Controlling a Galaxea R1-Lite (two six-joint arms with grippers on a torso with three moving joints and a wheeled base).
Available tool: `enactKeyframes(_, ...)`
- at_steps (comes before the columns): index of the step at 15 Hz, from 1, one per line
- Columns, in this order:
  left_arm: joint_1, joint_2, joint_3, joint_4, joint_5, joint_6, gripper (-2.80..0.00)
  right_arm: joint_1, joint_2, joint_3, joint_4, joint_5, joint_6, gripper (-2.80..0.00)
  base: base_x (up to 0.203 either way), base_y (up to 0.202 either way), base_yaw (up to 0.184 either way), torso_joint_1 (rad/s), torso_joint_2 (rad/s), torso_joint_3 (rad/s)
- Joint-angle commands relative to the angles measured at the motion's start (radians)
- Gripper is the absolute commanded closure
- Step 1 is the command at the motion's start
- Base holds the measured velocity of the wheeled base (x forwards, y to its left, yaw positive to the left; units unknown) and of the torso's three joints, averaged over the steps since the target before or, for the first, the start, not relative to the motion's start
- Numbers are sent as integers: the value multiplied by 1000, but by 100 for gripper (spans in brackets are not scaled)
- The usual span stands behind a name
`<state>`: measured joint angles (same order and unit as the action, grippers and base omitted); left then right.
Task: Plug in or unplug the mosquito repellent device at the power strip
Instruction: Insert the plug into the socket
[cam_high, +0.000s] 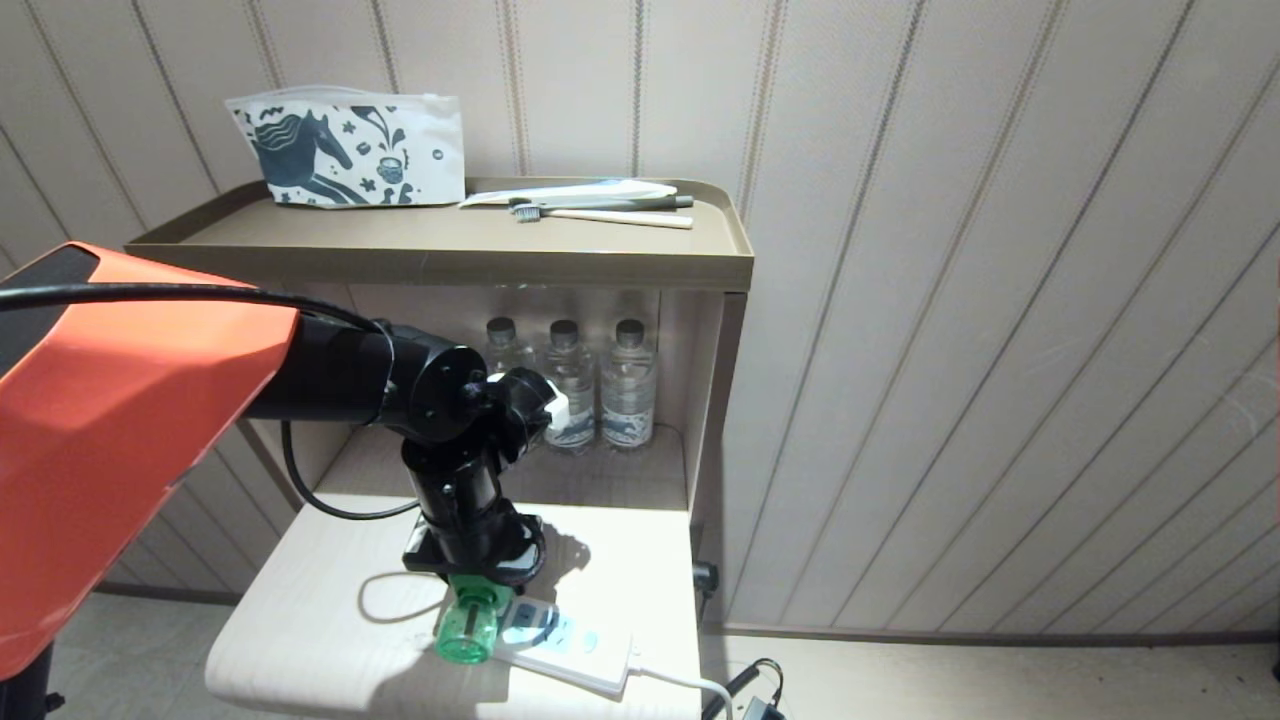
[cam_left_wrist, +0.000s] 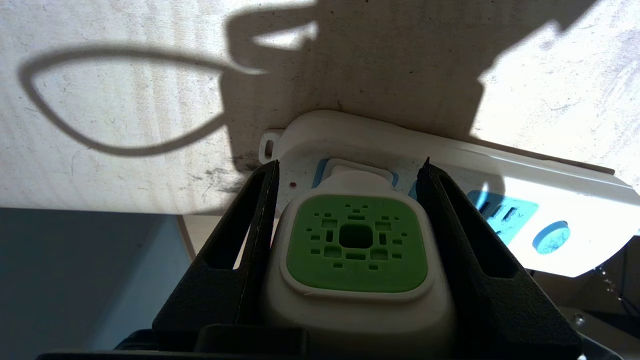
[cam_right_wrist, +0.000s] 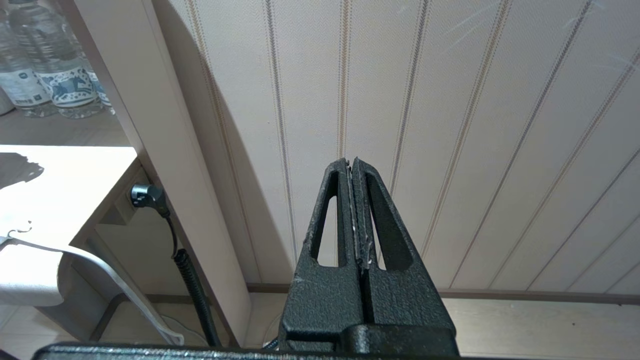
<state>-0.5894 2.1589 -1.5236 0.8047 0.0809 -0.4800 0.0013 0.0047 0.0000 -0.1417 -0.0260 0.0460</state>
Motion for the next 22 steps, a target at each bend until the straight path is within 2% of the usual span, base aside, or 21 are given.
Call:
enactKeyframes(1, -3, 9, -4, 1, -1, -3, 0, 0, 0, 0, -1, 0, 0, 0, 0, 0, 0, 0, 0, 0)
enactKeyframes(4, -9, -4, -9, 1, 4, -2, 0, 0, 0, 0, -1, 0, 0, 0, 0, 0, 0, 0, 0, 0)
enactKeyframes(5, -16, -7, -12, 1, 24, -3, -280, 0, 0, 0, -1, 0, 0, 0, 0, 0, 0, 0, 0, 0)
enactKeyframes(6, -23, -7, -16, 1, 42, -3, -280, 0, 0, 0, -1, 0, 0, 0, 0, 0, 0, 0, 0, 0)
enactKeyframes(14, -35, -47, -51, 15, 52, -8, -280, 0, 0, 0, -1, 0, 0, 0, 0, 0, 0, 0, 0, 0)
enactKeyframes(22, -35, -332, -41, 12, 67, 7, -280, 0, 0, 0, -1, 0, 0, 0, 0, 0, 0, 0, 0, 0)
